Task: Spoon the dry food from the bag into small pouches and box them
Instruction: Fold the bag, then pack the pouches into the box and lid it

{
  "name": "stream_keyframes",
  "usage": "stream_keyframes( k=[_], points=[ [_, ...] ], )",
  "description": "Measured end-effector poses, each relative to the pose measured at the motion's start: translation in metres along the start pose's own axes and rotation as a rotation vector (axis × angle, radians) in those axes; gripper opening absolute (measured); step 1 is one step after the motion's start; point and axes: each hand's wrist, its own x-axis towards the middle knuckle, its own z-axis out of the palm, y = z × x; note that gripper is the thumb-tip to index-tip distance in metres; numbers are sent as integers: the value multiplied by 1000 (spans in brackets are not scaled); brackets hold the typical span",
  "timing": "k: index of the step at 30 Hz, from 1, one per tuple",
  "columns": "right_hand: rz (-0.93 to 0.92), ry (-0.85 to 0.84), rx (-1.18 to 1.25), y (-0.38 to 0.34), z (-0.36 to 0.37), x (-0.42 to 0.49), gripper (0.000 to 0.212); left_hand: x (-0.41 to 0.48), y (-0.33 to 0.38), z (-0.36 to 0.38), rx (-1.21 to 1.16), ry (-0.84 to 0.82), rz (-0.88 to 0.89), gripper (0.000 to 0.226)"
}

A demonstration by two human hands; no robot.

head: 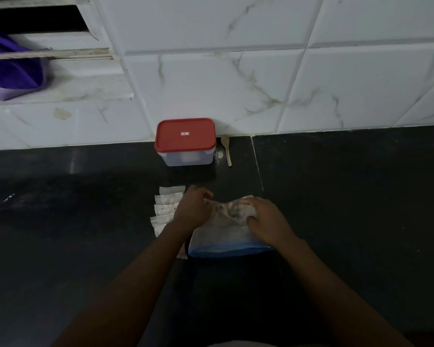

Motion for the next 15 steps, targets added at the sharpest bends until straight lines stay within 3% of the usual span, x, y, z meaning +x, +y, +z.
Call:
stream_keyframes(
  k=[7,10,15],
  points=[
    [105,-144,3,0,14,20,77,21,6,-4,206,-249,15,26],
    [140,-130,35,3,18,12,85,29,8,-11,357,-377,-14,24],
    [184,-108,-64,15,25,12,93,33,6,-25,497,-356,-10,22]
  ],
)
